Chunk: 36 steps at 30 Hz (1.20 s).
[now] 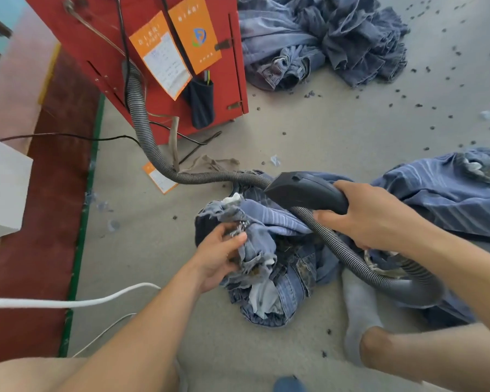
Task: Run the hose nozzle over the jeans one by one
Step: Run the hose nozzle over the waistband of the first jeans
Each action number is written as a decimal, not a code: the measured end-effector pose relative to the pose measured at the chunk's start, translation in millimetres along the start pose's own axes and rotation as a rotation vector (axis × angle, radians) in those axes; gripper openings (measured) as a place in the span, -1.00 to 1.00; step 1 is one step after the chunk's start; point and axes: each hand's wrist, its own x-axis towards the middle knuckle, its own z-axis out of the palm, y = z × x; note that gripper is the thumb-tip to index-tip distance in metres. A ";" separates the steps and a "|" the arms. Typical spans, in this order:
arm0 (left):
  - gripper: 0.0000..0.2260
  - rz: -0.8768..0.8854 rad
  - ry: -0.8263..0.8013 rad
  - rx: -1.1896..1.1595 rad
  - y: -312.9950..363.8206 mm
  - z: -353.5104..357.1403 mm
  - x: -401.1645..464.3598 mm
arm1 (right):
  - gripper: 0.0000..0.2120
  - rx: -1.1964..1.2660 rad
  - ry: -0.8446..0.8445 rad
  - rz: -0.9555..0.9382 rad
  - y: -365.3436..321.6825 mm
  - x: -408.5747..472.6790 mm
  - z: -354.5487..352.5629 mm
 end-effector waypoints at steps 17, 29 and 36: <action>-0.69 0.153 -0.216 -0.097 44.6 32.1 -51.0 | -0.85 0.008 0.034 -0.153 -21.0 -10.9 -9.1; -0.70 0.186 -0.260 -0.028 52.2 34.6 -54.8 | -0.79 -0.038 0.053 -0.137 -32.4 -10.4 -0.9; -0.70 0.397 -0.139 0.328 55.2 32.8 -47.1 | -0.83 -0.002 0.007 -0.089 -26.2 -18.6 -23.5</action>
